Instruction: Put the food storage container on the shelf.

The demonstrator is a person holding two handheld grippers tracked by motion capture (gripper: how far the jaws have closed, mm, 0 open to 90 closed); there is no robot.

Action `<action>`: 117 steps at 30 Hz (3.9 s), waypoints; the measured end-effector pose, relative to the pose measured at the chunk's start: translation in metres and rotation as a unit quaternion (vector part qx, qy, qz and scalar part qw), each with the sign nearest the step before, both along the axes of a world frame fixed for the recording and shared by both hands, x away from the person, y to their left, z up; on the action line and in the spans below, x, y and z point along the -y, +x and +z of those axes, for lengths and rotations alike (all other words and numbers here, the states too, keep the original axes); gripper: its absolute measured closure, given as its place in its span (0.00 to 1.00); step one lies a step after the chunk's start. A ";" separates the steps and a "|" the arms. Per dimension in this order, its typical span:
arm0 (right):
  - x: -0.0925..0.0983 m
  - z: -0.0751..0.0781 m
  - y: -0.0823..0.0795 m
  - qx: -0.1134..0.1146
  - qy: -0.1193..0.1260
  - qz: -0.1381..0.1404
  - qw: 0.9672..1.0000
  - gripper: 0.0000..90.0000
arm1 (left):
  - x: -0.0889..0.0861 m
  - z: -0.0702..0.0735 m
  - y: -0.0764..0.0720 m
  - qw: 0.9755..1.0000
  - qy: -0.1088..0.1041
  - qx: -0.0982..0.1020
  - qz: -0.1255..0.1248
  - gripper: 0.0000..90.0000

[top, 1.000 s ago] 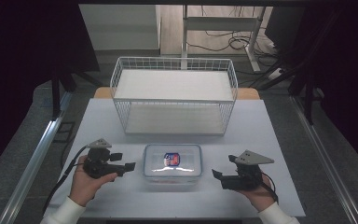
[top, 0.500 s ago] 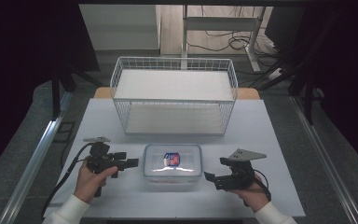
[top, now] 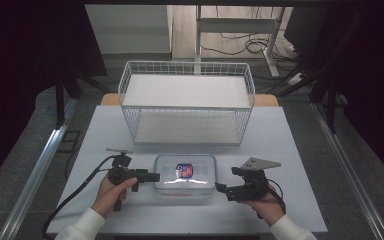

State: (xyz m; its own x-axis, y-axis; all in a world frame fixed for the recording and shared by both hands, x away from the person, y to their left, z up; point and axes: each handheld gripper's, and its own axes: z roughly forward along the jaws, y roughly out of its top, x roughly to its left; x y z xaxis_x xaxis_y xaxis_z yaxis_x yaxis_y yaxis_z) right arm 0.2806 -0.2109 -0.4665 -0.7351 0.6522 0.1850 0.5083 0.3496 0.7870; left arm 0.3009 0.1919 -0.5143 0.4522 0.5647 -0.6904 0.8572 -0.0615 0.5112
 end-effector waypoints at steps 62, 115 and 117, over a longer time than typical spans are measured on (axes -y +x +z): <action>-0.011 -0.042 0.052 -0.256 0.149 -0.045 0.954 0.41 | 0.006 -0.013 0.003 0.999 -0.017 -0.023 -0.024 0.36; -0.008 -0.011 0.087 -0.164 0.148 -0.044 0.974 0.58 | -0.002 0.008 0.050 0.999 -0.043 0.023 0.015 0.56; -0.010 -0.011 0.097 -0.159 0.150 -0.044 0.975 0.58 | -0.004 0.007 0.058 0.999 -0.042 0.028 0.018 0.56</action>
